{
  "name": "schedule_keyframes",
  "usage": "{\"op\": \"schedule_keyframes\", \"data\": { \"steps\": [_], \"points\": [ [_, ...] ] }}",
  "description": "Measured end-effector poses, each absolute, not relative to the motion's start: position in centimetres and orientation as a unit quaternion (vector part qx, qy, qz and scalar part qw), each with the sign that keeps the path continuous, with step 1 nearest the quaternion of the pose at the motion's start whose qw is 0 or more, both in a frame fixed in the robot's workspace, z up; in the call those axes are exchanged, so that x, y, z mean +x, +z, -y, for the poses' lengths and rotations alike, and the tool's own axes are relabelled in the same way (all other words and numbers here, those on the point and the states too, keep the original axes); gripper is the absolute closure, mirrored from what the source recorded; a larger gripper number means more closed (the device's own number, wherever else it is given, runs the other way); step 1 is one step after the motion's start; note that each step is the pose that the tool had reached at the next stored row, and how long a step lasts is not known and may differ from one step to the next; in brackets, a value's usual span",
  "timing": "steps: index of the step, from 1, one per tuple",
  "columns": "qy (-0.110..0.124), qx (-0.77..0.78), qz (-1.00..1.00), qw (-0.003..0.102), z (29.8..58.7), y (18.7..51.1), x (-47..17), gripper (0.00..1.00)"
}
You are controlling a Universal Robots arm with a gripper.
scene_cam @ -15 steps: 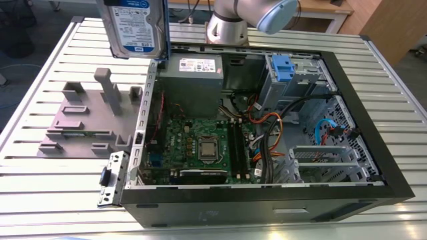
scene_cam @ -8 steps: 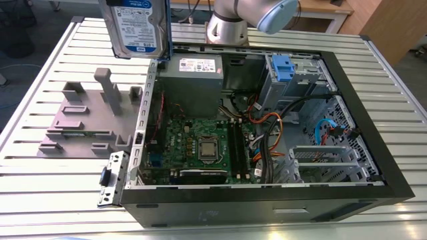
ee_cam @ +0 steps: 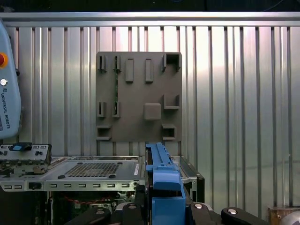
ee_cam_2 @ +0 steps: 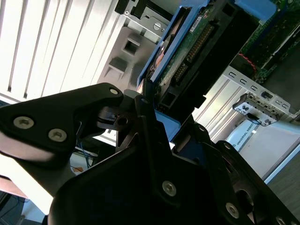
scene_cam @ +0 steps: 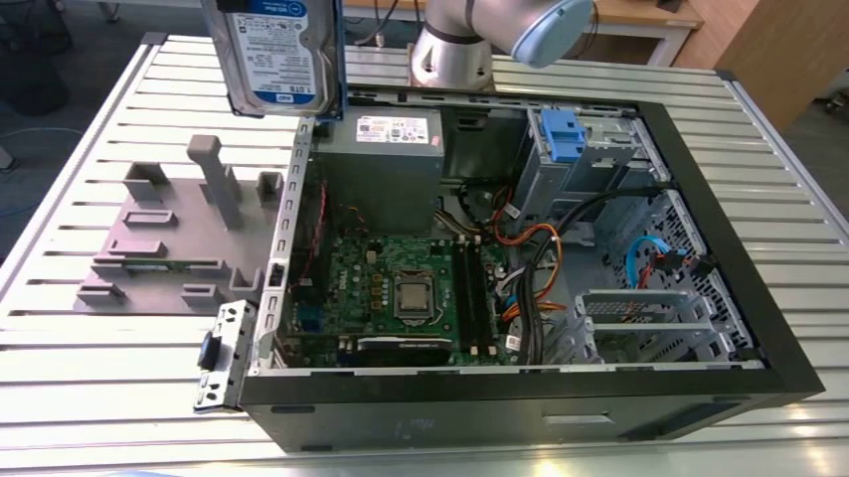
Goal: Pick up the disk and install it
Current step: 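Pick up the disk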
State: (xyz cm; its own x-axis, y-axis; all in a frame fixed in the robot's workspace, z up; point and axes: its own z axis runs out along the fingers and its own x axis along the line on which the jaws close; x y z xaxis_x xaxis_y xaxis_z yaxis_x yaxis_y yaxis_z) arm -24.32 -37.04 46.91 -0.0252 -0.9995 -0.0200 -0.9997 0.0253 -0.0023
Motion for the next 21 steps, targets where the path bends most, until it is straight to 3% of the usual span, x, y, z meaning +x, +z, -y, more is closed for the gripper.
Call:
{"op": "schedule_keyframes", "data": {
  "steps": [21],
  "points": [
    [0.006, -0.698, -0.716, 0.008, 37.04, 46.90, -23.35, 0.63]
  ]
}}
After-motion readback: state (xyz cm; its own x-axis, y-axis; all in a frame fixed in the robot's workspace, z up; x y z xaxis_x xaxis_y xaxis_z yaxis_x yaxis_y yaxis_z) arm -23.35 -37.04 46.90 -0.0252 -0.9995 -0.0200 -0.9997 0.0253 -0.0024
